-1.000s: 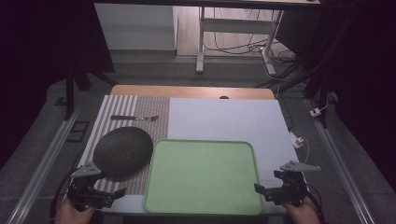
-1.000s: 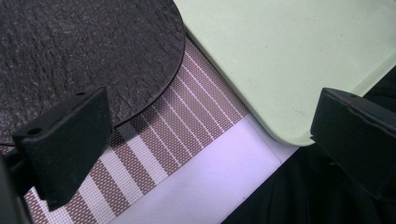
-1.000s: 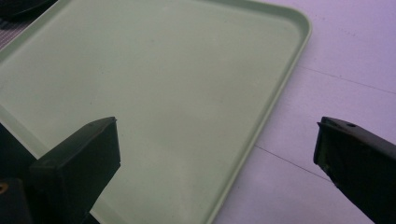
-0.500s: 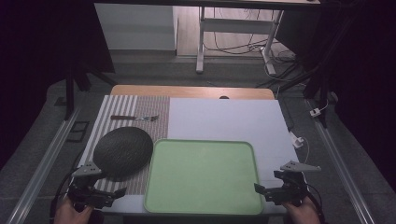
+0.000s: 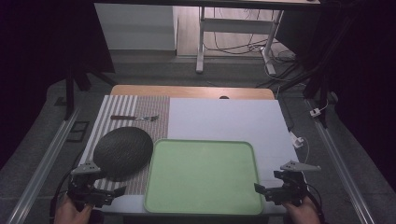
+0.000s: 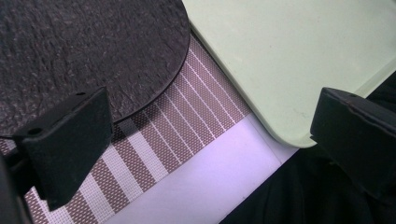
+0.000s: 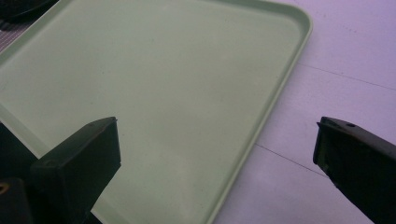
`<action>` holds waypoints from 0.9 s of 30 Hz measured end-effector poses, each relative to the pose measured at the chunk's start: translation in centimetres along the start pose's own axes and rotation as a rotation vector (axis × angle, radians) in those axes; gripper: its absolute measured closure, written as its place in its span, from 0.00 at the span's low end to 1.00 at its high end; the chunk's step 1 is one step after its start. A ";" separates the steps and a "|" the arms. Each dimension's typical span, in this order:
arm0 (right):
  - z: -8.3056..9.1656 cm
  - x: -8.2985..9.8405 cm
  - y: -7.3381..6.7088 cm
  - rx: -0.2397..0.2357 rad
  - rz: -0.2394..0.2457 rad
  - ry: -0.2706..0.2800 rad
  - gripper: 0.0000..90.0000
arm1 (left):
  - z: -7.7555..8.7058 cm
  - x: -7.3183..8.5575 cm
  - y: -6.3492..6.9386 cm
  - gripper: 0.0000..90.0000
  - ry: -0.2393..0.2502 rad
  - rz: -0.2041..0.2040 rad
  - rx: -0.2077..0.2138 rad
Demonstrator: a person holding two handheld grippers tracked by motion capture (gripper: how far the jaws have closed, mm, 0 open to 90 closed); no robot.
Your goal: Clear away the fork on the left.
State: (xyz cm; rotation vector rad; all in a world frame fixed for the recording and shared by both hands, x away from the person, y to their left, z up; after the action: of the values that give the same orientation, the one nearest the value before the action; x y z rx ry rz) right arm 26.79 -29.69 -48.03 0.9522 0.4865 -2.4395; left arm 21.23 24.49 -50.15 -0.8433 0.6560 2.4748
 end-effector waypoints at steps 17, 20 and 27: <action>0.0 0.0 0.1 -0.005 -0.010 -0.005 0.01 | 0.0 -0.9 -0.3 0.00 0.043 -0.018 0.001; 0.0 0.0 0.1 -0.005 -0.011 -0.005 0.01 | -0.2 -1.1 -0.5 0.00 0.046 -0.021 0.006; 0.0 0.0 0.1 -0.005 -0.009 -0.006 0.01 | -0.7 -1.4 -0.9 0.00 0.041 -0.028 -0.006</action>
State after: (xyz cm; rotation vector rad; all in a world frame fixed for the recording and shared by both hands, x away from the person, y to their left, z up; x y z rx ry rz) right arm 26.86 -29.73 -48.07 0.9425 0.4961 -2.4473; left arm 23.08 24.47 -50.02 -0.9013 0.6471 2.4417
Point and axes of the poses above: each handheld gripper's, and its own axes: z roughly backward along the jaws, x roughly out of its underside, y roughly to its right, the point moved 3 cm from there along -z, roughly forward along the jaws, and after that the axes turned 2 degrees about x, right-handed, at the moved point
